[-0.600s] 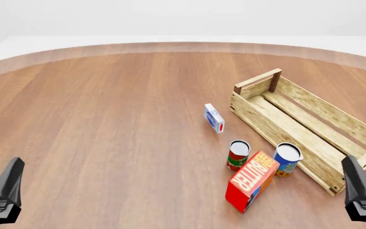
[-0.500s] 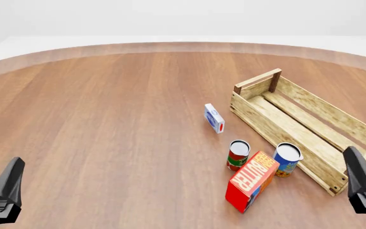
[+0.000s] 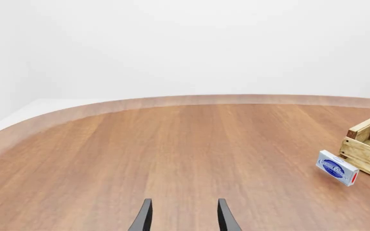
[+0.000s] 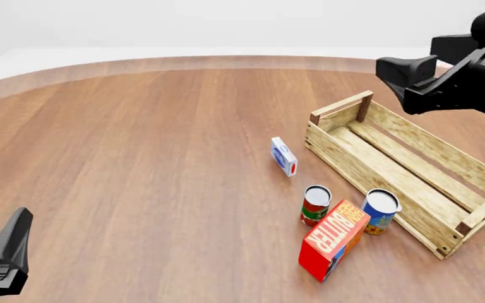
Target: Pick up the tomato sauce, and put it in the wooden tray.
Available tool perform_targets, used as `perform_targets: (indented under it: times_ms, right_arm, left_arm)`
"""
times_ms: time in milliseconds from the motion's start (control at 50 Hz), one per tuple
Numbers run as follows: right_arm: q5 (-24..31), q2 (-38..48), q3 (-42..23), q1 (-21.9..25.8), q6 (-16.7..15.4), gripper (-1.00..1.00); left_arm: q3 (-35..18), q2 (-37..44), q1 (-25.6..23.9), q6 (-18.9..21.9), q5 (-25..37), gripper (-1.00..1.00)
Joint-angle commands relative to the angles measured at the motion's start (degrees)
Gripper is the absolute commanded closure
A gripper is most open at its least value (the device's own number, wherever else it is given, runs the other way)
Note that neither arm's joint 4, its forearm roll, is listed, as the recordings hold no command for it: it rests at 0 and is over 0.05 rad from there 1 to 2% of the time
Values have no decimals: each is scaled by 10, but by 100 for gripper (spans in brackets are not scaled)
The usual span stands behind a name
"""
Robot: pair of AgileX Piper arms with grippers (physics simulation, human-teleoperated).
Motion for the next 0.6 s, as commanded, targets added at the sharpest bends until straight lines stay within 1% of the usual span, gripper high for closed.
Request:
perform_targets:
  times_ms: [20, 40, 60, 80, 160, 180, 200, 220, 240, 280, 300, 320, 340, 380, 420, 480, 500, 520, 540, 600]
  right_arm:
    - [82, 142, -102, 15, -21, -100]
    - [91, 147, -110, 31, -13, -100]
    - [104, 165, -114, 21, -23, -100]
    - [105, 167, -115, 23, -30, -100]
    - [105, 167, -115, 23, -30, -100]
    - [137, 199, -134, 20, -22, -100]
    - [138, 200, -135, 20, -22, -100]
    - [147, 209, -137, 14, -32, -100]
    - [155, 215, -141, 19, -29, -100]
    - [165, 222, -145, 12, -32, -100]
    - [169, 227, -149, 15, -25, -100]
    - [171, 233, -145, 17, -33, -100]
    - [167, 231, -139, 8, -46, -100]
    - [170, 238, -138, 3, -47, -100]
    - [172, 253, -124, -7, -59, -100]
    - [178, 263, -120, -3, -54, -100]
    - [177, 264, -114, -6, -61, -100]
    - [182, 273, -113, 5, -50, -100]
    - [185, 276, -111, 6, -47, -100]
    - [186, 280, -104, 0, -53, -100]
  left_arm:
    - [0, 0, 0, 0, 0, -100]
    - [0, 0, 0, 0, 0, -100]
    - [0, 0, 0, 0, 0, -100]
    - [0, 0, 0, 0, 0, -100]
    - [0, 0, 0, 0, 0, -100]
    - [0, 0, 0, 0, 0, -100]
    - [0, 0, 0, 0, 0, -100]
    - [0, 0, 0, 0, 0, -100]
    - [0, 0, 0, 0, 0, -100]
    - [0, 0, 0, 0, 0, -100]
    - [0, 0, 0, 0, 0, -100]
    - [0, 0, 0, 0, 0, -100]
    - [0, 0, 0, 0, 0, -100]
    - [0, 0, 0, 0, 0, -100]
    - [0, 0, 0, 0, 0, -100]
    - [0, 0, 0, 0, 0, -100]
    - [0, 0, 0, 0, 0, -100]
    - [0, 0, 0, 0, 0, -100]
    - [0, 0, 0, 0, 0, -100]
    - [0, 0, 0, 0, 0, -100]
